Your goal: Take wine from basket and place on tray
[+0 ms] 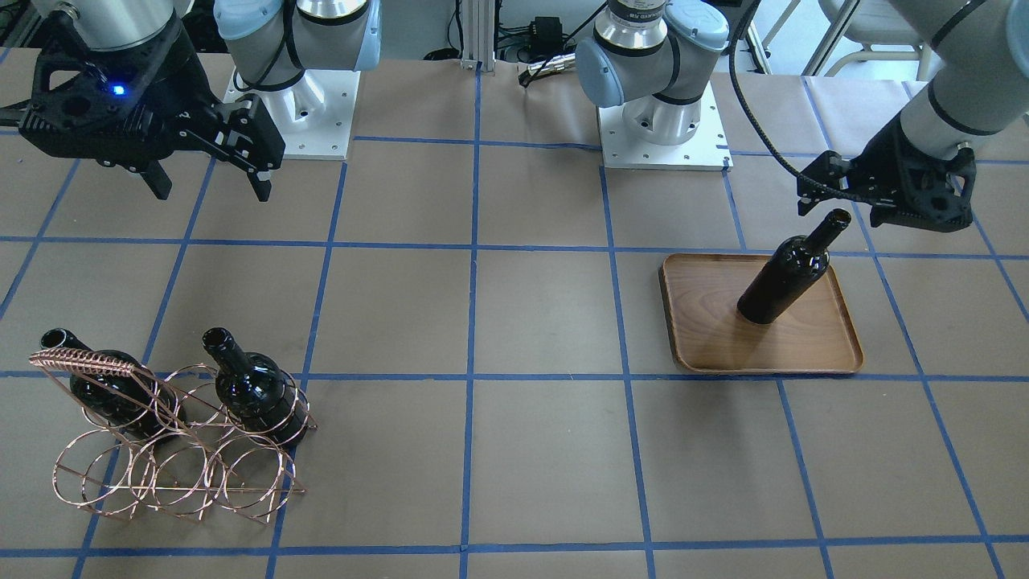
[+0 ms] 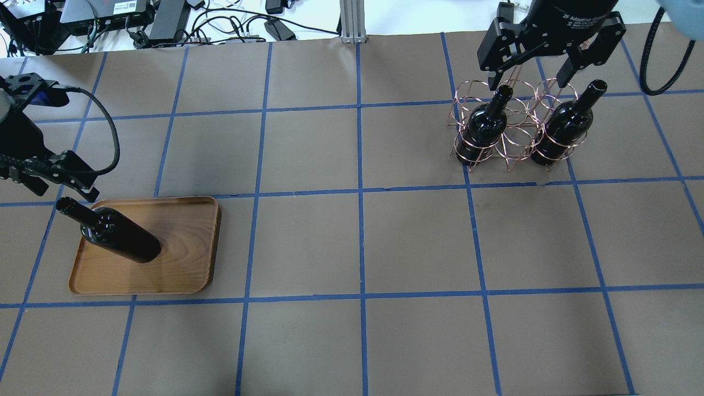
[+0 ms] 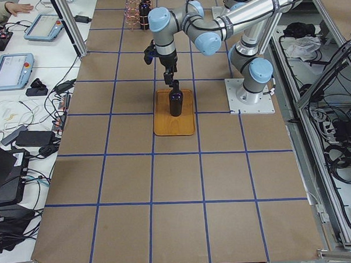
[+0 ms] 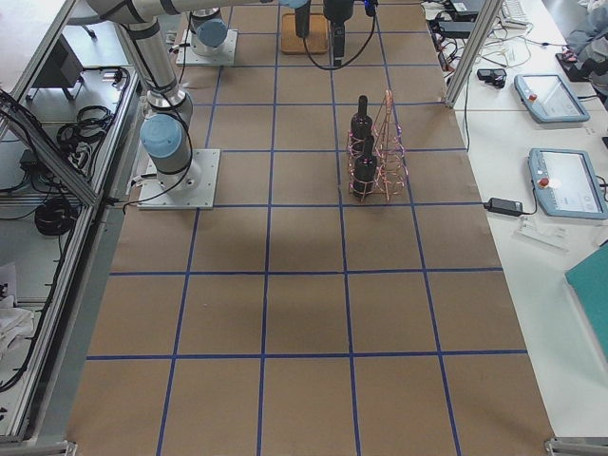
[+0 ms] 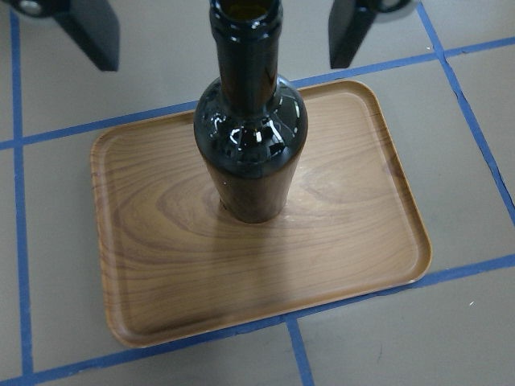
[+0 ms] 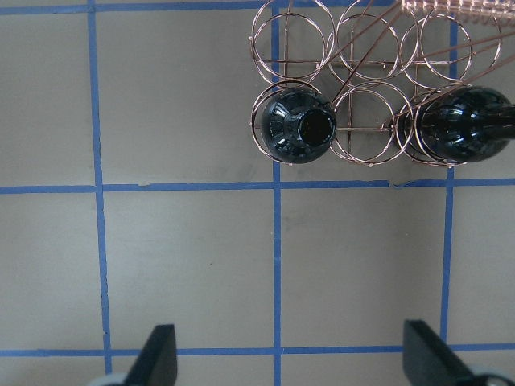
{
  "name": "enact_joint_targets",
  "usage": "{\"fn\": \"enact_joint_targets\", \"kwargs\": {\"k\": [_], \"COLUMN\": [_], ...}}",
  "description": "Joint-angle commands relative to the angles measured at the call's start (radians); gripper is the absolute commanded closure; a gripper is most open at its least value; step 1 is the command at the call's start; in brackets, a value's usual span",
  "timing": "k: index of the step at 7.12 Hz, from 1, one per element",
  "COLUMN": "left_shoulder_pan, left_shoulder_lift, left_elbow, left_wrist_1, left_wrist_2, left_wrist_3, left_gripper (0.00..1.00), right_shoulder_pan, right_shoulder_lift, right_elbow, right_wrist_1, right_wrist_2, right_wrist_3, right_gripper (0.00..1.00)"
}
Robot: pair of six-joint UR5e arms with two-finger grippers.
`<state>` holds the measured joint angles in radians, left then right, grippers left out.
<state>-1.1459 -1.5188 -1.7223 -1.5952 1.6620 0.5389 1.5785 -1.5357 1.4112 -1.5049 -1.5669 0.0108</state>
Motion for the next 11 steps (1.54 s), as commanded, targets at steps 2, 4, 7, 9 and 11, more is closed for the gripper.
{"fn": "enact_joint_targets", "kwargs": {"k": [2,4,7,9,11], "left_shoulder_pan": [-0.142,-0.335,-0.475,-0.474,-0.457], "left_shoulder_lift": [0.022,0.042,0.04,0.046,0.058], "left_elbow": [0.134,0.138,0.135,0.124,0.125], "left_wrist_1": [-0.124,-0.121,-0.081,-0.059,-0.051], "left_wrist_2": [-0.005,-0.013,-0.078,-0.116,-0.11], "left_wrist_3": [-0.251,-0.451,-0.611,-0.549,-0.415], "left_gripper": [0.0,0.0,0.0,0.0,0.0], "right_shoulder_pan": [0.0,0.0,-0.002,0.0,0.0], "right_shoulder_lift": [0.0,0.0,0.0,0.0,0.0], "right_elbow": [0.0,0.0,0.0,0.0,0.0], "right_wrist_1": [0.0,0.0,0.0,0.002,0.0], "right_wrist_2": [0.001,0.001,0.001,-0.001,-0.004], "right_wrist_3": [0.0,0.0,-0.002,0.002,0.002], "right_gripper": [0.0,0.0,0.0,0.0,0.0]}}
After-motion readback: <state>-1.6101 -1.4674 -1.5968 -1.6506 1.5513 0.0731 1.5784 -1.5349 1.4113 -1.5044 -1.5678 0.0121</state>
